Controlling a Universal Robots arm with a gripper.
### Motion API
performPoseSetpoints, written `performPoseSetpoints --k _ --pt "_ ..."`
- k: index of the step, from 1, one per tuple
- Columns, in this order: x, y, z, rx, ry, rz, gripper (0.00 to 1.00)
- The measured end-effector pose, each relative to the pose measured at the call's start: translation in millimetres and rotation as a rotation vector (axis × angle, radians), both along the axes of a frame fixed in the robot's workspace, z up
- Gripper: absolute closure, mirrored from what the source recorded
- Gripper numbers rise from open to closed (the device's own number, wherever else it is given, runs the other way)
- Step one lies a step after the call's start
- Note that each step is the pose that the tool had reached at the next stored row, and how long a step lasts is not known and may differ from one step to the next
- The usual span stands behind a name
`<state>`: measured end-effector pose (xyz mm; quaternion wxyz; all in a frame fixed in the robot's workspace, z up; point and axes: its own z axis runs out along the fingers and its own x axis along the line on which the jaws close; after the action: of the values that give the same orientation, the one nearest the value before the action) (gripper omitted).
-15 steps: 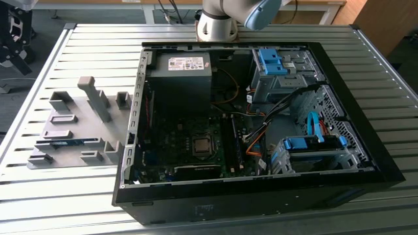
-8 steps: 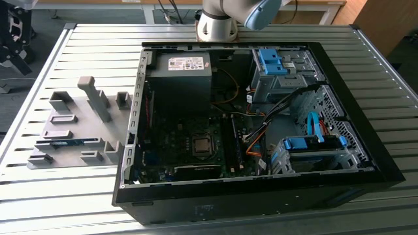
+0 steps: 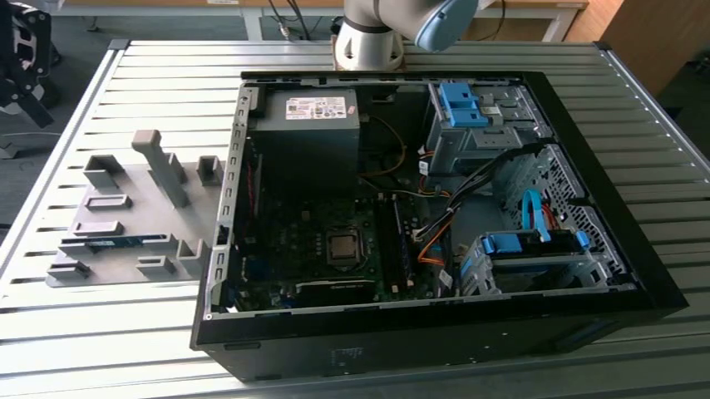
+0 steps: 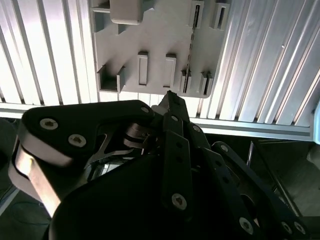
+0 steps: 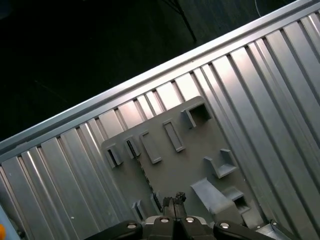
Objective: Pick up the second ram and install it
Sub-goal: 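Pick up the second ram and move it above second insertion slot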
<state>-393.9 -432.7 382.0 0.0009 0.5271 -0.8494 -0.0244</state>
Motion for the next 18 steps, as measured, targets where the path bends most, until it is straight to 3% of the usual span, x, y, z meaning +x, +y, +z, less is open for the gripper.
performPoseSetpoints --k 15,18 --pt "-0.8 0.0 -1.1 0.0 0.0 0.226 0.89" --pt "-0.9 0.0 -1.1 0.0 0.0 0.243 0.89"
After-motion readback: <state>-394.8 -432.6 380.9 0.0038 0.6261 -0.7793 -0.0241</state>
